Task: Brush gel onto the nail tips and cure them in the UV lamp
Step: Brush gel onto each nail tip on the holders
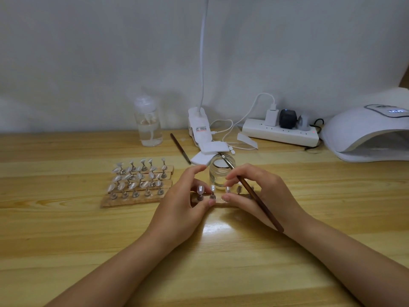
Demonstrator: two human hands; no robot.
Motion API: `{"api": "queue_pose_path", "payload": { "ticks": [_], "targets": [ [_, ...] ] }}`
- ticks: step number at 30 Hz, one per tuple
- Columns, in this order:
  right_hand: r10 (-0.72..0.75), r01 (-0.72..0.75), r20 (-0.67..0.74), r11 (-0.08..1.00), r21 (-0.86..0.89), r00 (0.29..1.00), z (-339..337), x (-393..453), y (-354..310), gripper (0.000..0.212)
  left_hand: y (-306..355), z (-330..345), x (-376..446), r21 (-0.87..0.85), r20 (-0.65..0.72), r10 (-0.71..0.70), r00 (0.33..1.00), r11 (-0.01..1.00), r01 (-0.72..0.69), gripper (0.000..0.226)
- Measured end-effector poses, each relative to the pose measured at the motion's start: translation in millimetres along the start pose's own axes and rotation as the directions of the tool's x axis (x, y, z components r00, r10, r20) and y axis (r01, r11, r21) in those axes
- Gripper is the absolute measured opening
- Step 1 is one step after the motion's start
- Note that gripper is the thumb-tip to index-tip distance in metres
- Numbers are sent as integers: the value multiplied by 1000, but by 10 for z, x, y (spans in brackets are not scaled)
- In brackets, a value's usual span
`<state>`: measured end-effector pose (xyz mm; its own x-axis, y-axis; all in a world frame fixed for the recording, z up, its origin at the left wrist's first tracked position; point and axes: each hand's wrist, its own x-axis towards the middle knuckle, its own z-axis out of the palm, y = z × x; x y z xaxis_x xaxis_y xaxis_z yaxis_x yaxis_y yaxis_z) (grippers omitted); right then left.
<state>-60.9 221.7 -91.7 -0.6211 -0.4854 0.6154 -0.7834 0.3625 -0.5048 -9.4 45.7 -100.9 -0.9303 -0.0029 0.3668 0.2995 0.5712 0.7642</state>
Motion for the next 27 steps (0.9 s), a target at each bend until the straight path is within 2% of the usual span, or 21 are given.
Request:
{"api": "queue_pose_path", "payload": {
  "ticks": [4,8,27],
  "targets": [
    [-59,55,-56,995,-83,997,-61,9,24,40,-18,5,-1,3,-24,-4,1000,1000,5,58],
    [-132,119,-67,979,-167,989,-119,27,55,34,-27,6,2,19,-34,-7,999,1000,7,57],
    [-293,271,-45,923,-273,955,-109,22,64,19,-63,17,4,45,-37,-10,999,999,11,53]
  ]
}}
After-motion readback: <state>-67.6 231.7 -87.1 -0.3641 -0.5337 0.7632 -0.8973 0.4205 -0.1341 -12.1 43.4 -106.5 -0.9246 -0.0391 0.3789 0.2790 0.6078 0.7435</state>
